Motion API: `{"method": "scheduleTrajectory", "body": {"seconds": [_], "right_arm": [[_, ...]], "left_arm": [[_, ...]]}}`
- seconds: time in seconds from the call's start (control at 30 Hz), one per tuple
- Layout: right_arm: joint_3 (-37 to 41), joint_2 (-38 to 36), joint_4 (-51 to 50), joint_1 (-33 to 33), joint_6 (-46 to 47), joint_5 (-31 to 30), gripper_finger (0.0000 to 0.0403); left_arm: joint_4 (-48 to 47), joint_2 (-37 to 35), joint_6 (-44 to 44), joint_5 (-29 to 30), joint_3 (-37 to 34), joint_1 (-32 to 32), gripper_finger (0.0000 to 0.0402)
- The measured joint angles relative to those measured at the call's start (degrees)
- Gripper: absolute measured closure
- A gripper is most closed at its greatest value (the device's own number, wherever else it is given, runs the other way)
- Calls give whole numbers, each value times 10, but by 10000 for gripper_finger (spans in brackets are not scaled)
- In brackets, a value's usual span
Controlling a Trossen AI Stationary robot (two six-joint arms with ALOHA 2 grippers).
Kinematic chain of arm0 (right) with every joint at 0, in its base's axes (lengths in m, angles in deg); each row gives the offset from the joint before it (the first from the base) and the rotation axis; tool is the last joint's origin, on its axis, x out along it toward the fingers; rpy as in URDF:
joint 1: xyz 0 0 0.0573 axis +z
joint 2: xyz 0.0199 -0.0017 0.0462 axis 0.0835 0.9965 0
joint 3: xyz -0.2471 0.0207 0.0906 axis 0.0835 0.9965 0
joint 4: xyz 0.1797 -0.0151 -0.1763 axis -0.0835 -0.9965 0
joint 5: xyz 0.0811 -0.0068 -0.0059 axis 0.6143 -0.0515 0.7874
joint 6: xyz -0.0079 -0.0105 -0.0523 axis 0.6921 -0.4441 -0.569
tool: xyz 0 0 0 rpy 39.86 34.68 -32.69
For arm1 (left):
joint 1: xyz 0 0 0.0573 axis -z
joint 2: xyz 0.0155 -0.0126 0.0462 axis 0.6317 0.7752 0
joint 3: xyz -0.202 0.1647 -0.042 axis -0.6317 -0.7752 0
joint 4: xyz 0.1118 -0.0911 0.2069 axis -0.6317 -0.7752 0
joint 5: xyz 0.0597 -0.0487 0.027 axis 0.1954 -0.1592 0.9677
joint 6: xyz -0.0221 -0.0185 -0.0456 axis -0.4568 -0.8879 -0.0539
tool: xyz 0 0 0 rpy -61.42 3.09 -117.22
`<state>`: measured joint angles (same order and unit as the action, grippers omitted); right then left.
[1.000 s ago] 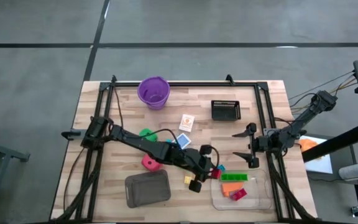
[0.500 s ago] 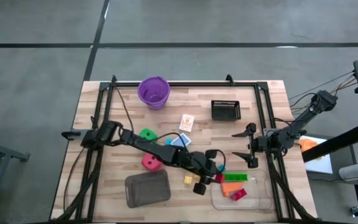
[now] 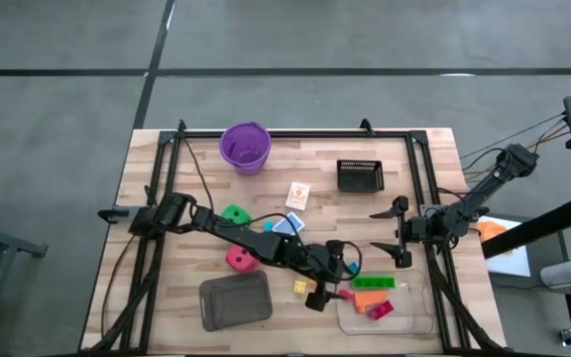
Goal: Pick & Place Toys
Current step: Put the small yellow game piece into the transparent bin
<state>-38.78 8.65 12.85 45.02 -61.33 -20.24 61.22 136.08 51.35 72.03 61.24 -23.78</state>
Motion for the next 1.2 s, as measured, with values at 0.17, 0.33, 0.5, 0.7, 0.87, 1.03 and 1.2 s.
{"method": "scheduleTrajectory", "body": {"seconds": [0.17,0.33,0.5,0.7,0.87,1.03,1.2], "right_arm": [[0,3,0,0,1,0,57],[0,13,-1,0,7,0,57],[0,21,-2,0,15,0,57],[0,22,0,0,19,0,57],[0,21,0,0,19,0,57],[-1,22,0,0,19,0,57],[-1,22,0,0,20,0,57]], "left_arm": [[-18,-20,30,0,2,8,88],[-134,-63,30,14,0,13,124],[-265,-89,18,89,-1,23,145],[-342,-89,-5,164,-14,25,146],[-268,-87,-17,155,-71,21,146],[-210,-87,-41,147,-107,13,146],[-177,-87,-43,148,-116,11,146]]}}
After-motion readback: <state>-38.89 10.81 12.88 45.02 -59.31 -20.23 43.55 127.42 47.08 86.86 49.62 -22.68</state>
